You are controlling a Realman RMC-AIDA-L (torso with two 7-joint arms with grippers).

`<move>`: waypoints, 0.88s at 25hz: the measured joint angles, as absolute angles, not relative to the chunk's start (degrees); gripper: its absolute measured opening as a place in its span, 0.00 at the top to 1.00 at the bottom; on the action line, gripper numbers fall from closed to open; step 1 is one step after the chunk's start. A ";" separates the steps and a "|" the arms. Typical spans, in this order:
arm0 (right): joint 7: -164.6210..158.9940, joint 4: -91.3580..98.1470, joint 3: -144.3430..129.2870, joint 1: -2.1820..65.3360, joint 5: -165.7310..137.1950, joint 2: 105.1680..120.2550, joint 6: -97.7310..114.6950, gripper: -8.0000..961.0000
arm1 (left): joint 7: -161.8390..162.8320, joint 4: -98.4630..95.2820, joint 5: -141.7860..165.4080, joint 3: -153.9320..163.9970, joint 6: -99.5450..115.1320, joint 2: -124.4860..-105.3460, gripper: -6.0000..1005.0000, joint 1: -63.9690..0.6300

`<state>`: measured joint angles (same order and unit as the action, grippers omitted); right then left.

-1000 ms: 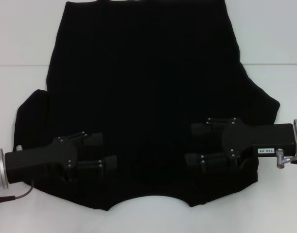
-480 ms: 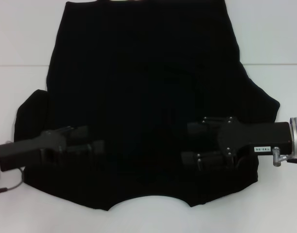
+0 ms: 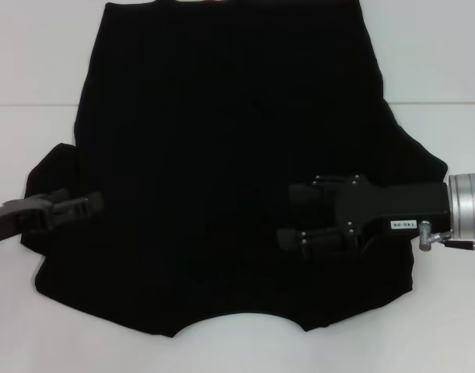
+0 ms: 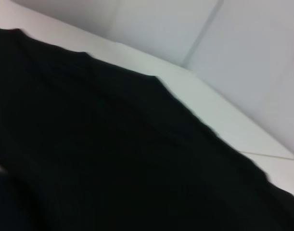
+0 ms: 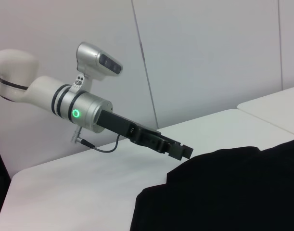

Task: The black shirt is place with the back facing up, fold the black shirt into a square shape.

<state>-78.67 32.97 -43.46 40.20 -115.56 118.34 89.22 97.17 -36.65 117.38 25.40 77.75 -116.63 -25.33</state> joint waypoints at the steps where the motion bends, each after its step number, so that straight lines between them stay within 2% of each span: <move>1: -78.70 32.94 -43.48 40.38 -115.56 118.43 88.99 0.06 | 98.15 -36.82 117.72 25.21 76.48 -116.59 0.09 -25.27; 12: -80.10 32.97 -43.51 41.34 -115.77 118.70 88.23 0.06 | 109.60 -41.18 123.76 24.50 68.26 -116.59 0.10 -25.09; 22: -81.01 32.96 -43.51 41.94 -115.57 118.88 88.17 0.07 | 117.87 -42.70 133.84 24.93 64.04 -116.24 0.11 -28.44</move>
<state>-81.01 32.96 -43.51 41.94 -115.57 118.88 88.17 117.87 -42.70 133.84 24.93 64.04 -116.24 -28.44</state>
